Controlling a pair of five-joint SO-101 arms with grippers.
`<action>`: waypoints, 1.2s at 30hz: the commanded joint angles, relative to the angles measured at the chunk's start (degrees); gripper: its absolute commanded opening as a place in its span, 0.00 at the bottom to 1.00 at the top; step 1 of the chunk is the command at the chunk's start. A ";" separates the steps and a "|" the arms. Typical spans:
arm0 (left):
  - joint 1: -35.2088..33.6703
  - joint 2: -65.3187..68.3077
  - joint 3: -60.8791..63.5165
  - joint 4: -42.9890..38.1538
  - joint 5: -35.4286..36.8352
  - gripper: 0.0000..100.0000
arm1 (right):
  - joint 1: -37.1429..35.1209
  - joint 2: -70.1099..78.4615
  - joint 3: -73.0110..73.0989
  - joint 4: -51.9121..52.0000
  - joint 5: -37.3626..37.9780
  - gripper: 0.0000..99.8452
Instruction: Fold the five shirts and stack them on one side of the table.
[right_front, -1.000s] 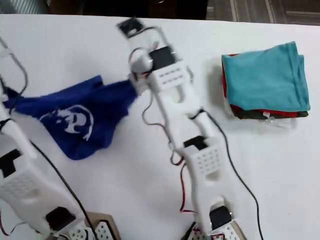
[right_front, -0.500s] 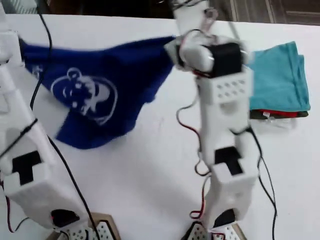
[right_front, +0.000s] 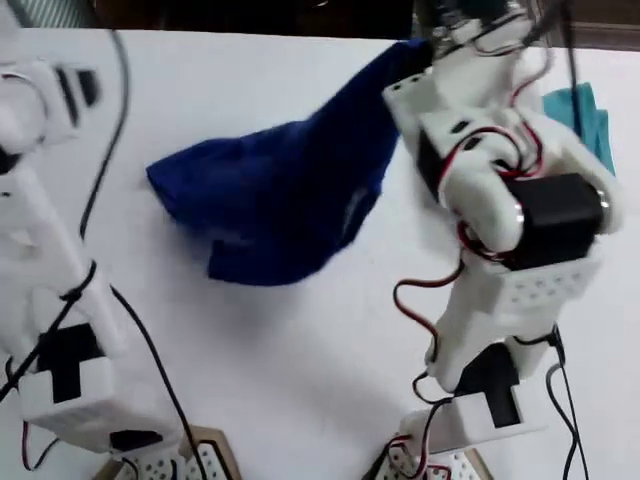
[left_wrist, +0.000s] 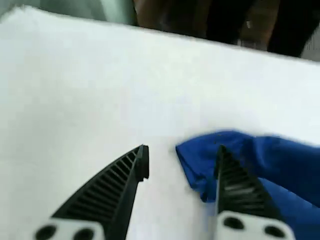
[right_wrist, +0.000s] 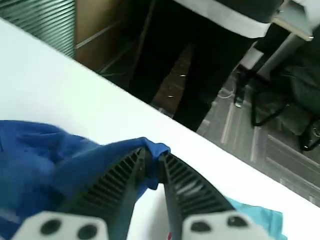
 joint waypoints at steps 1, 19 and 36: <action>-0.09 1.93 6.11 0.70 0.53 0.24 | -0.84 -1.71 1.41 0.22 0.26 0.02; 16.09 22.68 25.80 -1.67 -32.62 0.21 | 7.60 -1.45 10.73 -0.22 4.75 0.02; 24.18 34.20 23.78 -7.82 -32.79 0.19 | 9.98 -1.54 11.25 -0.31 4.75 0.02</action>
